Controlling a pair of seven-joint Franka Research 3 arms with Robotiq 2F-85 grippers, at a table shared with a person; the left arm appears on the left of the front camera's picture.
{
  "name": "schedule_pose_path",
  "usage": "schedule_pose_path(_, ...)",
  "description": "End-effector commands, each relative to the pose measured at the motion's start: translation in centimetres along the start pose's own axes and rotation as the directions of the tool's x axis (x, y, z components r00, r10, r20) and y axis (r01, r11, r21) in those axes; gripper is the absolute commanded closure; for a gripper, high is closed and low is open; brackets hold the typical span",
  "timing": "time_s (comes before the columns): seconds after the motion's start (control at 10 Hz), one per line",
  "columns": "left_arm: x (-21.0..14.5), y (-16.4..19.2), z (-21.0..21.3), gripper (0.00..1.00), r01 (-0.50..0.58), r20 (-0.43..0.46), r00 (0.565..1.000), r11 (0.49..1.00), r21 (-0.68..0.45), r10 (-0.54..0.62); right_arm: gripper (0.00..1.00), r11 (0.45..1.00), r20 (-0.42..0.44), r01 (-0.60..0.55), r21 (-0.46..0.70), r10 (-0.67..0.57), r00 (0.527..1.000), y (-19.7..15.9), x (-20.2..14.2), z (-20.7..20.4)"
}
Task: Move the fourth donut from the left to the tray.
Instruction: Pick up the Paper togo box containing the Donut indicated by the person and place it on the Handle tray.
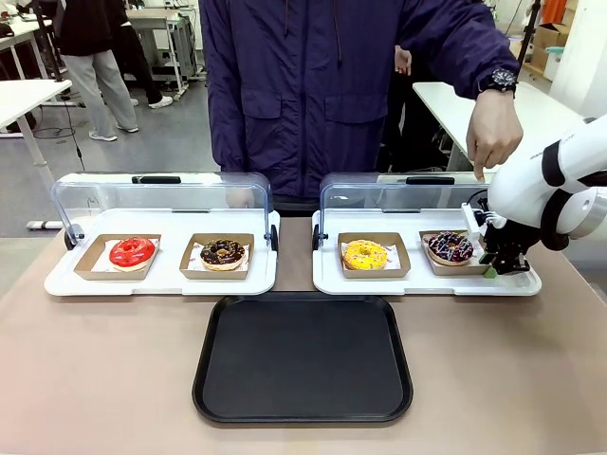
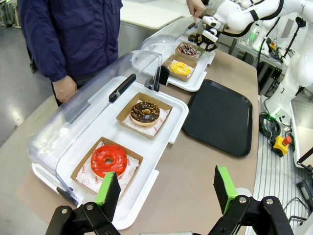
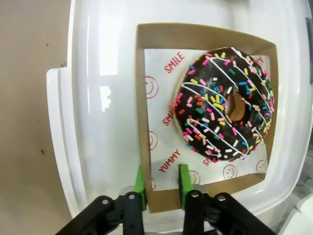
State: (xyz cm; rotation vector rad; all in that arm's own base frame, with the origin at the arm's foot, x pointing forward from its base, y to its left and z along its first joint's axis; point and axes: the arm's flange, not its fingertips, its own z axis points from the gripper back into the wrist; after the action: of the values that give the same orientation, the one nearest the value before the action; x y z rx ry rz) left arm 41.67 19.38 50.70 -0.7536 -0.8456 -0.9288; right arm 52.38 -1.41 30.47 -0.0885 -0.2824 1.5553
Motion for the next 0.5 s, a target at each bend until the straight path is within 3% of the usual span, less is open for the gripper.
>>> schedule_pose_path(0.0, 0.27, -0.14, 0.10, 0.00, 0.004, 0.002, 1.000, 1.000, -0.007, -0.004, 1.00, 1.000, 0.012, -0.001, 0.023, 0.001, 1.000, -0.34, -0.20, 0.16)
schedule_pose_path(0.4, 0.27, -0.14, 0.10, 0.00, 0.004, 0.002, 1.000, 1.000, -0.007, -0.004, 1.00, 0.999, 0.009, -0.012, 0.045, 0.012, 1.000, -0.50, -0.12, 0.26)
